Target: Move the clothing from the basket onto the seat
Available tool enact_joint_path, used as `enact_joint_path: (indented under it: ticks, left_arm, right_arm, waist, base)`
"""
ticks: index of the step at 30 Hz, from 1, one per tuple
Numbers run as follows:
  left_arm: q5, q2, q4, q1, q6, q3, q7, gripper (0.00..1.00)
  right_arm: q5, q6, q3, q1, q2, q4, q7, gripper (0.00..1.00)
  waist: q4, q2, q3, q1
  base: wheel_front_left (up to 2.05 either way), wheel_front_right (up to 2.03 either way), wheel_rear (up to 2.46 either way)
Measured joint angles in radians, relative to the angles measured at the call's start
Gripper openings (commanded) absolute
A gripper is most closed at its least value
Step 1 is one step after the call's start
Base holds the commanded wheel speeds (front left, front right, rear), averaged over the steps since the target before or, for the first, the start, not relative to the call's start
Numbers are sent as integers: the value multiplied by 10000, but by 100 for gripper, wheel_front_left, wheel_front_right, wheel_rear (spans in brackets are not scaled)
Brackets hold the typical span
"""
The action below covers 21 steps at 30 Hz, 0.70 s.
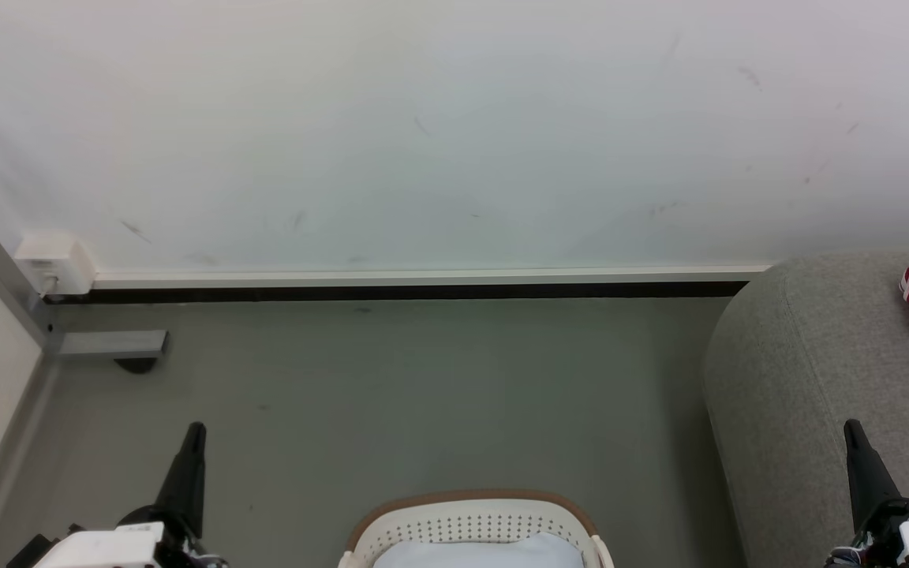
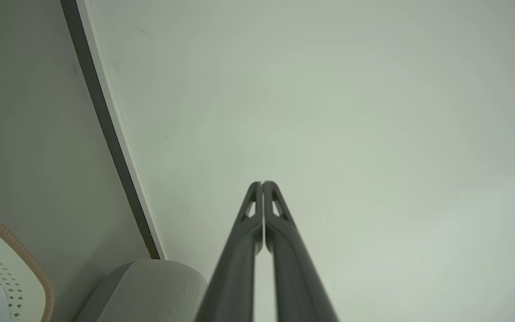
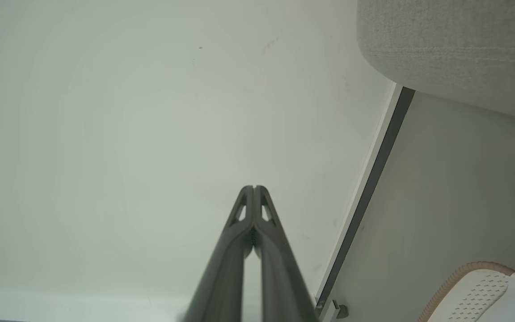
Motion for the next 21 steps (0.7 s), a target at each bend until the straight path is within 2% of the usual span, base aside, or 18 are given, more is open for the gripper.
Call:
enact_joint_path:
  ticks: [21]
  left_arm:
    - [0,0,0,0,-2,0,0,0]
  right_arm:
    - [0,-2,0,-1,-2,0,0,0]
  waist:
    - [0,0,0,0]
  base:
    - [0,0,0]
